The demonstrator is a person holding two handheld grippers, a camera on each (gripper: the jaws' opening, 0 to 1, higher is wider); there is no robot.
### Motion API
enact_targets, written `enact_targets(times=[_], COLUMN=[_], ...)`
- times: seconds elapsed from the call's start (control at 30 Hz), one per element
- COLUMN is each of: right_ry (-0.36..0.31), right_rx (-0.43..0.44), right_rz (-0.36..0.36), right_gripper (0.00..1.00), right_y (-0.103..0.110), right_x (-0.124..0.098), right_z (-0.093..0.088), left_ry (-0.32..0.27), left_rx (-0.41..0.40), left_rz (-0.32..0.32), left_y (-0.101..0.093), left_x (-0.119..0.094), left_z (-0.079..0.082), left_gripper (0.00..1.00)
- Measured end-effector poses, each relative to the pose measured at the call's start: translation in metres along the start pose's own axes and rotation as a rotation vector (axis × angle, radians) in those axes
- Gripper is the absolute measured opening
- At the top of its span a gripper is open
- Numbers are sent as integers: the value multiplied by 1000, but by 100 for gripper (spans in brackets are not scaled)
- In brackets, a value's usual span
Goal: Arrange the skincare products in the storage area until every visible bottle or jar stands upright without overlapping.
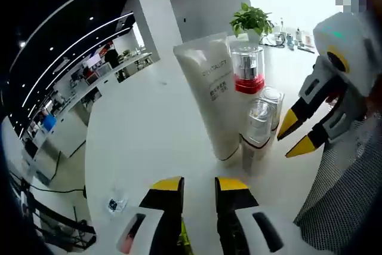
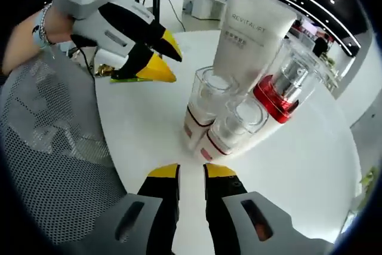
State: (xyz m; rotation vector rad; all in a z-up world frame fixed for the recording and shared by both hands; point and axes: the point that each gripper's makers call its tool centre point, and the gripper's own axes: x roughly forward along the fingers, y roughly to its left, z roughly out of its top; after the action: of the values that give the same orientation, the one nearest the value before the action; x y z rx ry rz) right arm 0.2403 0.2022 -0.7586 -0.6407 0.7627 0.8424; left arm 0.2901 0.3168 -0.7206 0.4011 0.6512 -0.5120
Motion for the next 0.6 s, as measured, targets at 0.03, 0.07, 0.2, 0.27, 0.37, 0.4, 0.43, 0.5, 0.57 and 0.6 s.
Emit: enact_targets(times=[0.03, 0.07, 0.2, 0.27, 0.37, 0.4, 0.43, 0.5, 0.57, 0.6], right_ry=[4, 7, -4, -29, -74, -79, -82, -89, -89, -83], right_rx=[-31, -49, -116, -170, -206, -212, -220, -239, -251, -256], right_rz=[-1, -2, 3, 16, 0, -1, 1, 1, 2, 7], right_gripper=[14, 14, 14, 14, 13, 13, 13, 13, 13, 13], right_y=[2, 3, 10, 14, 15, 16, 17, 20, 21, 22], right_x=[0, 0, 0, 0, -3, -3, -3, -2, 0, 1], right_z=[0, 0, 5, 10, 20, 21, 22, 24, 24, 23], left_ry=[-13, -32, -67, -53, -63, -76, -84, -99, -56, -56], left_rx=[-26, -66, -238, -276, -243, -224, -210, -205, -227, -248], left_rz=[23, 47, 142, 192, 246, 267, 281, 296, 315, 335], left_y=[6, 14, 35, 40, 42, 42, 44, 47, 55, 62], left_x=[-4, -11, -33, -43, -54, -57, -57, -56, -54, -54], left_z=[2, 6, 3, -7, -12, -12, -13, -17, -27, -29], left_gripper=[21, 21, 22, 22, 22, 22, 22, 22, 22, 22])
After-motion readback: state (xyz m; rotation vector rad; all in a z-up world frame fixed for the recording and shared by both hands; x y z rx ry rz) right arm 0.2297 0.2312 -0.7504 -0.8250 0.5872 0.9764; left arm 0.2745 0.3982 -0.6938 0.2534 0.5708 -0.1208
